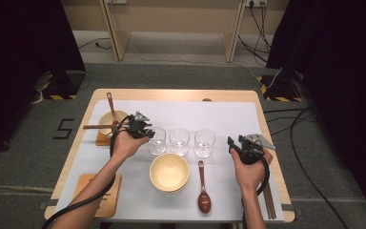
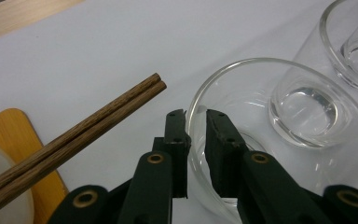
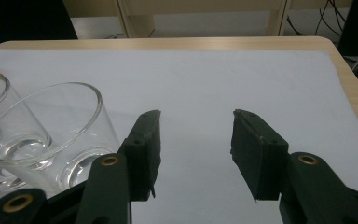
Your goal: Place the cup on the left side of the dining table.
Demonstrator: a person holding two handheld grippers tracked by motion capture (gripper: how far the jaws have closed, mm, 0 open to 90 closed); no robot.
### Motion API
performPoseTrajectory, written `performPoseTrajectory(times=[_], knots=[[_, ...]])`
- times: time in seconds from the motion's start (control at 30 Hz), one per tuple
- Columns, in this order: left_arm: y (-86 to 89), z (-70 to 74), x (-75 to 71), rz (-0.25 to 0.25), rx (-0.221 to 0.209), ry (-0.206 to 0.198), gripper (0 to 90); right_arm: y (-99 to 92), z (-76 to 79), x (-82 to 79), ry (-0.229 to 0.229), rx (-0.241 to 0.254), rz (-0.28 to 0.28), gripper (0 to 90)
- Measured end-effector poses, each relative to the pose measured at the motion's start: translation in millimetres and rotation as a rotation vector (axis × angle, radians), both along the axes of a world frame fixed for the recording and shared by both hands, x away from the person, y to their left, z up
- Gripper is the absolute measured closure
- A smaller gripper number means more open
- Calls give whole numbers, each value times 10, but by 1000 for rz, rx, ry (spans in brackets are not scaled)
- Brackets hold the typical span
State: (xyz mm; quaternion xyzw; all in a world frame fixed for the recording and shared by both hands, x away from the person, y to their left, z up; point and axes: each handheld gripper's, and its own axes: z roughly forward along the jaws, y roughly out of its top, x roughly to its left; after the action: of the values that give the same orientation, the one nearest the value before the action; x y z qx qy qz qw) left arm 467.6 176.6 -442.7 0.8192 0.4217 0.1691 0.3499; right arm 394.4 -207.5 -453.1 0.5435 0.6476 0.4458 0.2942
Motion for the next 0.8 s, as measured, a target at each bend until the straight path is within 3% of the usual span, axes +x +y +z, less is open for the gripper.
performPoseTrajectory(times=[0.37,0.8], knots=[[11,4,-51,-9,-20,-21,796,-18,9,-6,-2,4,-6,528],[153,43,-215,-31,-99,-70,801,-35,20,-8,-3,10,-11,525]])
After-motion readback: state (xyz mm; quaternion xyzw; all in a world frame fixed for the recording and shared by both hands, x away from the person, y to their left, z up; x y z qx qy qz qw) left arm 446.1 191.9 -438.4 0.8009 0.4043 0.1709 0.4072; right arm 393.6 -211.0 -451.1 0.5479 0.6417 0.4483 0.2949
